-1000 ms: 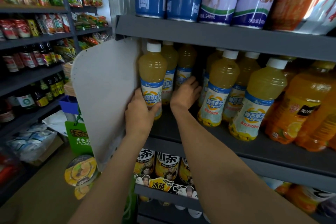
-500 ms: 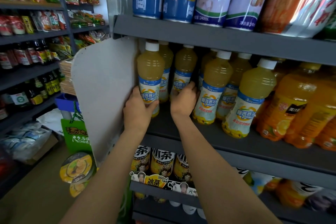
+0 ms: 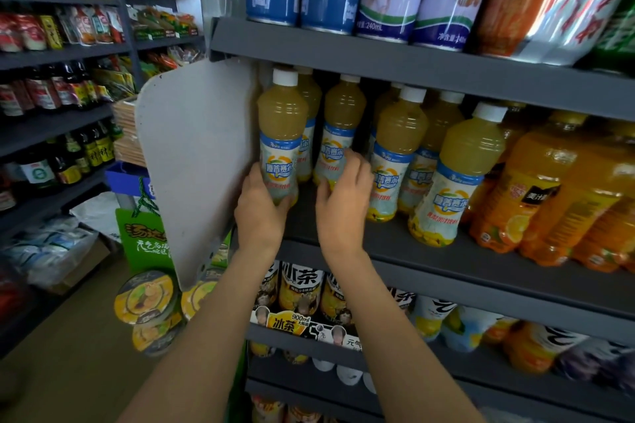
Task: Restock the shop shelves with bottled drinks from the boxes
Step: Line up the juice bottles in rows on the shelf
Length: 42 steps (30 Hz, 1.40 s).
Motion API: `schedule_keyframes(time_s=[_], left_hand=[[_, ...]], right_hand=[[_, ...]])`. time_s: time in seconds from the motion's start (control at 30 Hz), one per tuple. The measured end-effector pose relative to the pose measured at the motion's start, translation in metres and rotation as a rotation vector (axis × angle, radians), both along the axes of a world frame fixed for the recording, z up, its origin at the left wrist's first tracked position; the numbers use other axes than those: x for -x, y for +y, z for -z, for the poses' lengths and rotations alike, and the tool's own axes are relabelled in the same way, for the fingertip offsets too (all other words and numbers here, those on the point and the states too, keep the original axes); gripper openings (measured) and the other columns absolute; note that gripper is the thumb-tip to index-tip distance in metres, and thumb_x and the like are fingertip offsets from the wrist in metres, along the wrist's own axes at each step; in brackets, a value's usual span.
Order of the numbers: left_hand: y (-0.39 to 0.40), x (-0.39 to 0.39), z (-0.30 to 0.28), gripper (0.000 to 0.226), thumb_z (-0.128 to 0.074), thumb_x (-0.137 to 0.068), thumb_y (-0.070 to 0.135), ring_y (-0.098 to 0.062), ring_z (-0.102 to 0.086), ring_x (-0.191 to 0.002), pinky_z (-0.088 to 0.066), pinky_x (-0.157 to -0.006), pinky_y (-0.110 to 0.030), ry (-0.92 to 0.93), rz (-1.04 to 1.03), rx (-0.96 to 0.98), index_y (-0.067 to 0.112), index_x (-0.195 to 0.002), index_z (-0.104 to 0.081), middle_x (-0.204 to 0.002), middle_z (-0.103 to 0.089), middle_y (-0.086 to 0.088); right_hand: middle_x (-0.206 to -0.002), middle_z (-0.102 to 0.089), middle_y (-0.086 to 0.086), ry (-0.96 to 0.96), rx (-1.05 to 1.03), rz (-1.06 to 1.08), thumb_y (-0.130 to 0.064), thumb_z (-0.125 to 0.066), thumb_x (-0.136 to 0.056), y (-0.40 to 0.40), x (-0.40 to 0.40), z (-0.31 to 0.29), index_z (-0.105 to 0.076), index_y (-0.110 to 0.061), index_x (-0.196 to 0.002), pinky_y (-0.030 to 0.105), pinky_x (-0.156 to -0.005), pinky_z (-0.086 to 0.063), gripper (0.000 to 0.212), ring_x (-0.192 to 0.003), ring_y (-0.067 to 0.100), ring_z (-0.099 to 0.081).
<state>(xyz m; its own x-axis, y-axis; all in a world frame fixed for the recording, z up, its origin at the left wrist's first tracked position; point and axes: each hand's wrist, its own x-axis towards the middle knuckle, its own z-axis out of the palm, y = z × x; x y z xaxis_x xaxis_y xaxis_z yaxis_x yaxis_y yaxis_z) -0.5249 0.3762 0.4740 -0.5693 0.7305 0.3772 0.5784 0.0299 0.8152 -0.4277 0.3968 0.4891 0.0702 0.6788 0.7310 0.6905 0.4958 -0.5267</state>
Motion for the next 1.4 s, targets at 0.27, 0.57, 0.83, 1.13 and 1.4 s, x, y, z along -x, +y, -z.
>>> schedule_keyframes(time_s=[0.27, 0.57, 0.83, 1.13, 1.4], left_hand=[[0.005, 0.001, -0.005, 0.065, -0.073, -0.077, 0.016, -0.027, -0.049, -0.12, -0.041, -0.095, -0.039, -0.003, 0.033, 0.063, 0.011, -0.132, -0.041, -0.13, -0.053, -0.01], [0.007, 0.002, 0.0, 0.065, -0.072, -0.078, 0.015, -0.027, -0.05, -0.119, -0.041, -0.096, -0.041, 0.031, 0.046, 0.058, 0.01, -0.134, -0.04, -0.129, -0.053, -0.011], [0.007, 0.003, 0.0, 0.065, -0.072, -0.078, 0.016, -0.027, -0.05, -0.119, -0.042, -0.094, -0.04, 0.042, 0.043, 0.049, 0.011, -0.134, -0.04, -0.129, -0.053, -0.01], [-0.015, -0.028, -0.001, 0.061, -0.065, -0.083, 0.011, -0.032, -0.039, -0.125, -0.037, -0.101, -0.04, 0.167, -0.124, -0.182, 0.002, -0.137, -0.037, -0.135, -0.04, -0.021], [0.005, -0.063, -0.003, 0.076, -0.065, -0.084, 0.028, -0.029, -0.034, -0.13, -0.033, -0.105, -0.037, 0.266, 0.064, -0.021, 0.001, -0.143, -0.024, -0.138, -0.039, -0.019]], right_hand=[[-0.144, -0.03, 0.022, 0.155, 0.264, 0.093, -0.009, -0.068, -0.081, 0.011, -0.047, 0.0, -0.017, 0.003, -0.144, 0.039, -0.11, -0.032, 0.082, -0.133, 0.033, -0.032], [-0.118, -0.053, 0.018, 0.179, 0.343, -0.06, -0.017, -0.073, -0.078, 0.003, -0.03, 0.009, -0.044, 0.003, -0.122, 0.035, -0.088, -0.046, 0.056, -0.111, 0.03, -0.053], [-0.124, -0.05, 0.014, 0.147, 0.366, -0.1, -0.021, -0.074, -0.077, 0.005, -0.005, 0.007, -0.039, -0.001, -0.127, 0.034, -0.095, -0.045, 0.064, -0.118, 0.025, -0.048], [-0.132, -0.045, 0.015, 0.237, 0.355, -0.129, -0.028, -0.071, -0.08, 0.005, -0.025, 0.004, -0.035, 0.0, -0.136, 0.03, -0.102, -0.038, 0.072, -0.126, 0.025, -0.042], [-0.141, -0.035, 0.021, 0.02, 0.4, 0.156, -0.025, -0.058, -0.09, 0.052, -0.038, -0.001, -0.017, 0.004, -0.143, 0.036, -0.106, -0.035, 0.073, -0.13, 0.032, -0.037]])
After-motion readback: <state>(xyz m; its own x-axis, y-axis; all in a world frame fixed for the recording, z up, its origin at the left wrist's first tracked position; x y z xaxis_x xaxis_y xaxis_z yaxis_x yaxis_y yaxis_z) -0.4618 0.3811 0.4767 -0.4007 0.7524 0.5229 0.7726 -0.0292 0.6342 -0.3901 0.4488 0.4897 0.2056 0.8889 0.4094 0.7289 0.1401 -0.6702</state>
